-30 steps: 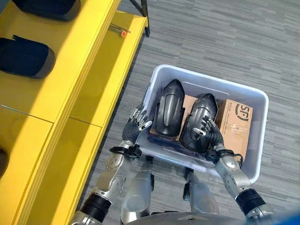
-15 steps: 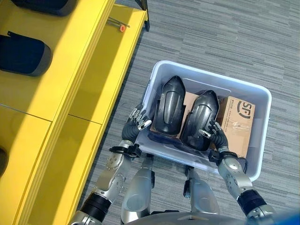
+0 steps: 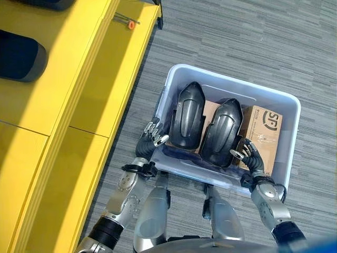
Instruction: Move parts from the plastic box to the shelf.
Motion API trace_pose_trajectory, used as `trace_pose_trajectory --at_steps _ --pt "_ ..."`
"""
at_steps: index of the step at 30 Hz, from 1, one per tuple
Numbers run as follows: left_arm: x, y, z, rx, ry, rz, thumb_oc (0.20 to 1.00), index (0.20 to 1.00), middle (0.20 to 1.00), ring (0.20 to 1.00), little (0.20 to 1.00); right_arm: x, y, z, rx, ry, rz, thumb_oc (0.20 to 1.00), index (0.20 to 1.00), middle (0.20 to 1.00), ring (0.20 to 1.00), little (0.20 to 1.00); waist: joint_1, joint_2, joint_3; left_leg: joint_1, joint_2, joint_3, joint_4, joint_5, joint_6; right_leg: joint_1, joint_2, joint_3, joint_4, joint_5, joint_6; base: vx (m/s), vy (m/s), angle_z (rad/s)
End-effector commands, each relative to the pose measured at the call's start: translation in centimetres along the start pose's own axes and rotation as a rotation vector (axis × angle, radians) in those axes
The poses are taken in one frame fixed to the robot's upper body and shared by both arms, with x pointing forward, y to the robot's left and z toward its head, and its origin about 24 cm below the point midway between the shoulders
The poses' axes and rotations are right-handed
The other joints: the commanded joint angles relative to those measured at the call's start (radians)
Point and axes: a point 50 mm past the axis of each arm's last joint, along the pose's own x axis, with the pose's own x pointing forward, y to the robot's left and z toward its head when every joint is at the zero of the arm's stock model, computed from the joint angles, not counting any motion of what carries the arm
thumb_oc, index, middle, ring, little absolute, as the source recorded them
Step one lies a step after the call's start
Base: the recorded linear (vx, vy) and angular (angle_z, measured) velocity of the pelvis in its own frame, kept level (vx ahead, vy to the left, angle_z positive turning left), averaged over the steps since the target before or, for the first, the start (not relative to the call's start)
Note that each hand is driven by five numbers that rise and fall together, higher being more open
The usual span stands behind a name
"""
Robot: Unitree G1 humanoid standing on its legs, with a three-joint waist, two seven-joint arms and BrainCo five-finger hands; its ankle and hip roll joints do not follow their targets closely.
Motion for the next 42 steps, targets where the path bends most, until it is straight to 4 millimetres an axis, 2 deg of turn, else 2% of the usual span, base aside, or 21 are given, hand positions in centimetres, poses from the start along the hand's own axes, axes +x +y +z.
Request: trace_pose_trajectory --at_steps 1,16,22,30,42 --pt "0.1 0.1 1.5 0.002 -0.083 0.005 1.000 1.000 1.000 1.000 1.000 0.1 -1.1 1.3 -0.044 -0.073 -0.028 1.000 1.000 1.000 1.000 1.000 -0.001 -0.001 -0.060 -0.046 0.087 -0.005 0.062 -0.013 -0.020 -0.055 -0.126 0.004 0.105 0.046 0.066 0.00 0.000 0.00" --pt "0.3 -0.1 1.5 -0.006 -0.085 0.002 1.000 1.000 1.000 1.000 1.000 1.5 0.4 2.3 0.005 -0.096 -0.018 1.000 1.000 1.000 1.000 1.000 0.015 0.013 -0.033 -0.070 0.078 -0.018 0.070 -0.012 -0.016 -0.070 -0.126 -0.003 0.114 0.047 0.063 0.00 -0.001 0.00" --pt "0.4 -0.3 1.6 -0.012 -0.085 -0.002 1.000 1.000 1.000 1.000 1.000 1.7 0.7 1.8 0.016 -0.066 -0.032 1.000 1.000 1.000 1.000 1.000 0.021 0.016 -0.023 -0.082 0.074 -0.024 0.076 -0.012 -0.014 -0.077 -0.127 -0.007 0.117 0.048 0.064 -0.01 0.002 0.04" --pt "0.3 -0.2 1.6 -0.015 -0.084 -0.003 1.000 1.000 1.000 1.000 1.000 1.9 -0.7 0.8 0.027 -0.018 -0.115 1.000 1.000 1.000 1.000 1.000 0.025 0.013 -0.003 -0.096 0.071 -0.025 0.080 -0.012 -0.012 -0.090 -0.124 -0.006 0.121 0.052 0.062 -0.01 0.001 0.02" --pt "0.5 -0.3 2.0 -0.013 -0.099 -0.007 1.000 1.000 1.000 1.000 1.000 2.1 -2.4 1.6 0.057 -0.053 -0.205 1.000 1.000 1.000 1.000 1.000 0.021 0.008 0.015 -0.109 0.076 -0.023 0.081 -0.008 -0.012 -0.106 -0.118 -0.003 0.123 0.054 0.060 0.00 0.000 0.00"
